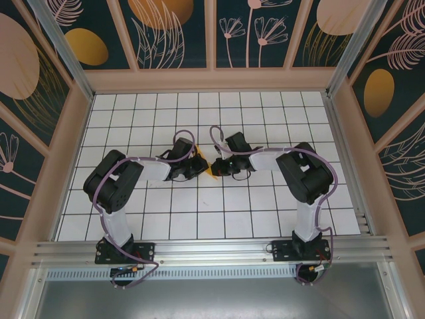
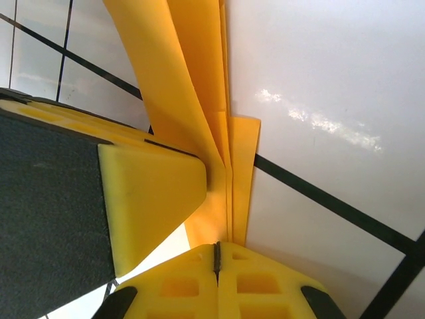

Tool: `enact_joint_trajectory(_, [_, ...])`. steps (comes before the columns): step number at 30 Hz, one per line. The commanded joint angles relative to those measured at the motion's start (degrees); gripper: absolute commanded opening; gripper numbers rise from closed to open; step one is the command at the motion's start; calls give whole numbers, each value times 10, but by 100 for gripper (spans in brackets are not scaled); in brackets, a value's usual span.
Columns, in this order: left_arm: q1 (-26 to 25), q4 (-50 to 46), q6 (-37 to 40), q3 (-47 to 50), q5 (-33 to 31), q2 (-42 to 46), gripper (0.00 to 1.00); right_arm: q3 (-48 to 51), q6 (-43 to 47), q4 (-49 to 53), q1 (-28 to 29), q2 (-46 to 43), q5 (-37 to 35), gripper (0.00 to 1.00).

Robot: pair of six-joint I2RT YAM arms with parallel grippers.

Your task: Fold a paper plane with a square sheet of paper (pick it up from the middle)

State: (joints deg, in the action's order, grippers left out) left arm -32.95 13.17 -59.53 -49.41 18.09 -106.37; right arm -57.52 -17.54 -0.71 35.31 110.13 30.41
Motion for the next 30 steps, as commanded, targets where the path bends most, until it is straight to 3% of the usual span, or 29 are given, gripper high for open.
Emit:
enact_joint_trajectory(1, [17, -31, 22, -21, -17, -5, 14, 29, 3, 67, -2, 16, -32, 0])
enact_joint_trajectory(13, [78, -38, 99, -60, 14, -35, 25, 26, 7, 90, -5, 33, -58, 0])
enact_joint_trajectory(30, [115, -89, 174, -100, -20, -60, 28, 28, 12, 103, -6, 39, -77, 0])
